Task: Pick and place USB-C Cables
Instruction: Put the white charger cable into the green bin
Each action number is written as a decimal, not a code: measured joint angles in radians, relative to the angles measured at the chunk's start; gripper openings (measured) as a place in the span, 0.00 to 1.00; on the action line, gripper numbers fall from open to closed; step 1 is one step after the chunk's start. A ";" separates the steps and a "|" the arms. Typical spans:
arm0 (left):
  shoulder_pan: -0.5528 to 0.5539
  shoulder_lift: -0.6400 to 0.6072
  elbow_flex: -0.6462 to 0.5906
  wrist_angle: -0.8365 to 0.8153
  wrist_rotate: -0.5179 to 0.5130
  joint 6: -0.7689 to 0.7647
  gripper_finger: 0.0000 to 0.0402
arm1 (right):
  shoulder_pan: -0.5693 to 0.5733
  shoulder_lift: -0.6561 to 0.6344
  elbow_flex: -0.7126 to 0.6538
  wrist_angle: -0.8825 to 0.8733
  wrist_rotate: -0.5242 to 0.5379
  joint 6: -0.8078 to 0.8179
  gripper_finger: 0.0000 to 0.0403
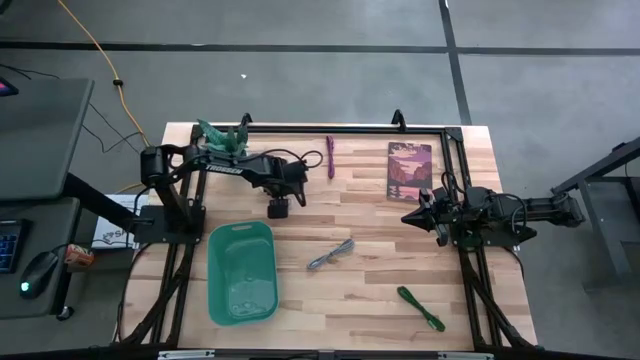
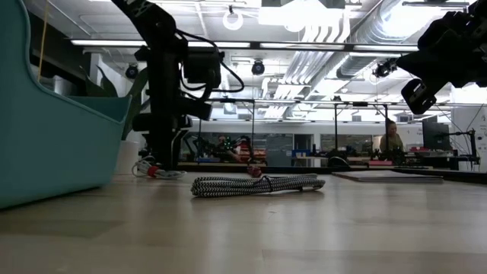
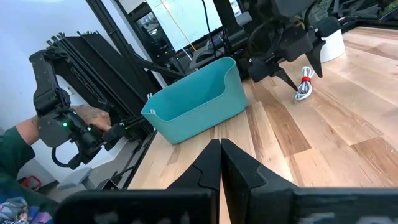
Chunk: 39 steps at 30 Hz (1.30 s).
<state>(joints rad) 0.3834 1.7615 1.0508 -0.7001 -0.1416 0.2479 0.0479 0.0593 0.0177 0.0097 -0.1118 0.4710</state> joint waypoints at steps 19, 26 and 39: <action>0.000 -0.012 0.000 -0.015 0.110 0.028 0.59 | 0.000 0.000 0.000 0.000 0.000 0.000 0.00; -0.004 -0.011 -0.020 0.009 0.093 0.064 0.59 | 0.000 0.000 0.000 0.000 0.000 0.000 0.00; -0.005 -0.004 -0.059 0.056 0.047 0.078 0.59 | 0.000 0.000 0.000 0.000 0.000 0.000 0.00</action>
<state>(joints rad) 0.3786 1.7579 0.9916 -0.6439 -0.0942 0.3260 0.0479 0.0593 0.0177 0.0093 -0.1116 0.4709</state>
